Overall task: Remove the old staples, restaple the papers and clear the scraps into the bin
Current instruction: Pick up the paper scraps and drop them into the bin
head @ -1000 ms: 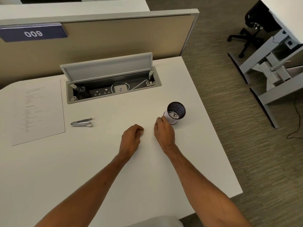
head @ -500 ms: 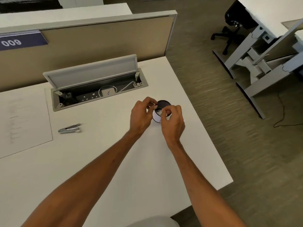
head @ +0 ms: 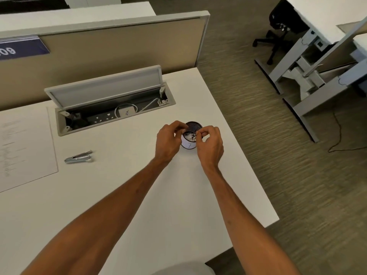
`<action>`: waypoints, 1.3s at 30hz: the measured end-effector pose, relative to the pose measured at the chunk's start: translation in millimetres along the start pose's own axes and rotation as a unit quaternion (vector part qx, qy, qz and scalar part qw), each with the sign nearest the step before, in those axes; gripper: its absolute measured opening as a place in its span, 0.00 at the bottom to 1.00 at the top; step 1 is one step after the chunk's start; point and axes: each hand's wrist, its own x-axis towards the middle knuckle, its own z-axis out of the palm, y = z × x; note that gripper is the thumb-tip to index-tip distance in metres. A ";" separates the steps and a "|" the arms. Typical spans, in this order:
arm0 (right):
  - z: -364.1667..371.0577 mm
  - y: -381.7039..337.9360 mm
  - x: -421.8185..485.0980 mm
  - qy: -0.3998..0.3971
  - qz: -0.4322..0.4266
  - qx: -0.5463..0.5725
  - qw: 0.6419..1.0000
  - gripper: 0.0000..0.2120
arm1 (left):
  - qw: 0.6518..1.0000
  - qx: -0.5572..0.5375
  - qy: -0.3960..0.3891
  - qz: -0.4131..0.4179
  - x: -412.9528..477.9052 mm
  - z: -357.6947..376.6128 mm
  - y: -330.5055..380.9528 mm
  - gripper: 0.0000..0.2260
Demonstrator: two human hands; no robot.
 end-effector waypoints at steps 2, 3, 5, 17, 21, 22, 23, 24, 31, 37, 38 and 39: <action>-3.7 -2.8 -6.5 0.008 -0.020 0.007 1.000 0.06 | 0.998 -0.060 0.025 -0.021 0.0 -5.0 -1.3 0.06; -5.2 -3.5 -11.7 0.008 -0.034 0.010 0.999 0.06 | 0.996 -0.080 0.035 -0.030 -0.9 -8.7 -2.7 0.05; -6.5 -2.1 -25.3 -0.004 -0.074 0.014 0.997 0.04 | 0.993 -0.100 0.050 -0.047 -4.0 -17.8 -8.1 0.06; 53.8 25.2 -95.7 -0.225 -0.204 -0.121 0.945 0.04 | 0.990 0.039 0.070 -0.112 -85.1 -65.6 -78.9 0.12; 66.2 23.6 -95.0 -0.218 -0.234 -0.139 0.937 0.03 | 0.991 0.092 0.057 -0.077 -110.9 -70.4 -85.7 0.25; 67.4 22.7 -93.8 -0.221 -0.243 -0.147 0.933 0.03 | 0.991 0.106 0.047 -0.060 -115.7 -71.9 -88.6 0.26; 68.3 22.0 -92.6 -0.222 -0.252 -0.155 0.929 0.03 | 0.991 0.120 0.036 -0.045 -119.6 -73.2 -91.9 0.26; 68.7 21.1 -91.9 -0.222 -0.260 -0.162 0.926 0.03 | 0.990 0.133 0.025 -0.035 -122.6 -73.9 -94.5 0.25; 65.1 15.0 -90.6 -0.233 -0.234 -0.169 0.929 0.03 | 0.986 0.166 -0.023 -0.003 -127.7 -67.0 -103.1 0.23; 36.0 5.0 -89.5 -0.160 -0.216 -0.107 0.957 0.02 | 0.985 0.170 -0.030 0.007 -126.0 -63.8 -101.6 0.23; 26.9 -0.8 -85.8 -0.116 -0.220 -0.079 0.965 0.03 | 0.986 0.166 -0.027 0.006 -126.1 -63.7 -101.0 0.23; 17.6 -6.8 -80.1 -0.069 -0.224 -0.053 0.971 0.03 | 0.987 0.162 -0.022 0.001 -126.2 -63.6 -99.5 0.23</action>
